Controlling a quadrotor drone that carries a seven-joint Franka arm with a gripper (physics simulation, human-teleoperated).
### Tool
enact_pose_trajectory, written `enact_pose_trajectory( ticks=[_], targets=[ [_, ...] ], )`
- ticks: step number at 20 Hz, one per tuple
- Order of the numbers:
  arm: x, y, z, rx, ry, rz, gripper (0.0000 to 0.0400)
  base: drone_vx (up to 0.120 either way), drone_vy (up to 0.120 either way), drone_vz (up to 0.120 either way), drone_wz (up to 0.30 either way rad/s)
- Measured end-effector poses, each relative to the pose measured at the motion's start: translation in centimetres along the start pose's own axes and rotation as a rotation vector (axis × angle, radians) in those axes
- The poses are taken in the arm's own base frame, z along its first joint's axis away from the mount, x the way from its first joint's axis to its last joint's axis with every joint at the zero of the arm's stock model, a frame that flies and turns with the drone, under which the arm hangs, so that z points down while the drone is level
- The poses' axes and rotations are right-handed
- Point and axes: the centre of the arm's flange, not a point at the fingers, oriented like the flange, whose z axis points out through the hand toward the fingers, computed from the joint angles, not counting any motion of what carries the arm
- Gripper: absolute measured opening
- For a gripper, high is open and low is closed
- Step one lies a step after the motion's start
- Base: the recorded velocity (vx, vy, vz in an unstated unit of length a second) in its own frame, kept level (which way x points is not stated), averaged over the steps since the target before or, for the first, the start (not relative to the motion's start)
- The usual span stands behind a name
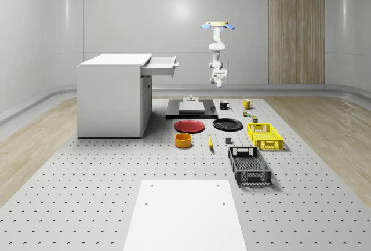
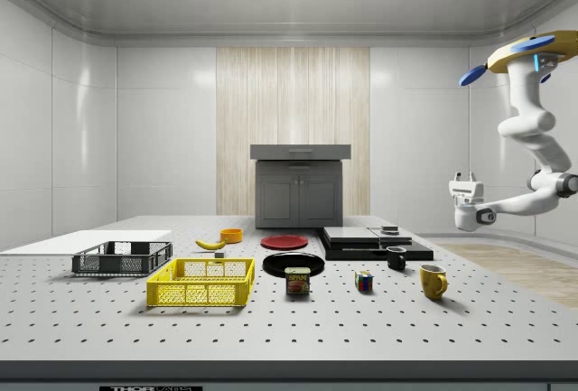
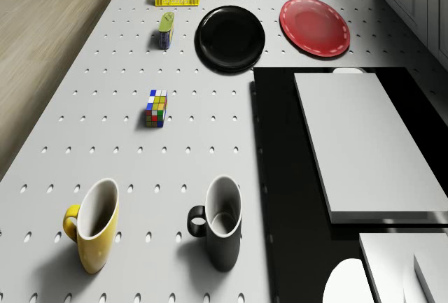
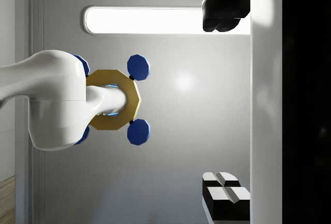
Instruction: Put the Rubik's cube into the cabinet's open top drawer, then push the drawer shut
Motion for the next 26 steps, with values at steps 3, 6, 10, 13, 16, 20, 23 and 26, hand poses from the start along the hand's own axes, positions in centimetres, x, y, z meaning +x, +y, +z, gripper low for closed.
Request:
enact_pose_trajectory(
  ticks=[3,6,10,13,16,20,23,26],
  targets=[
    [0.01,-0.01,-0.26,0.002,0.002,0.000,0.0400,0.120,0.000,0.000,0.000],
    [0.00,0.00,-0.40,0.003,0.003,0.000,0.0400,0.120,0.000,0.000,0.000],
    [-0.01,0.01,-0.47,0.005,0.006,0.000,0.0400,0.120,0.120,0.000,0.000],
    [-0.03,0.02,-0.50,0.007,0.007,0.000,0.0400,0.120,0.120,0.000,0.000],
    [-0.05,0.03,-0.51,0.008,0.009,0.000,0.0400,0.120,0.120,0.000,0.000],
    [-0.08,0.04,-0.52,0.009,0.012,0.000,0.0400,0.120,0.120,0.000,0.000],
    [-0.10,0.05,-0.52,0.010,0.015,0.000,0.0400,0.120,0.120,0.000,0.000],
    [-0.14,0.05,-0.52,0.010,0.018,0.000,0.0400,0.120,0.120,0.000,0.000]
  ],
)
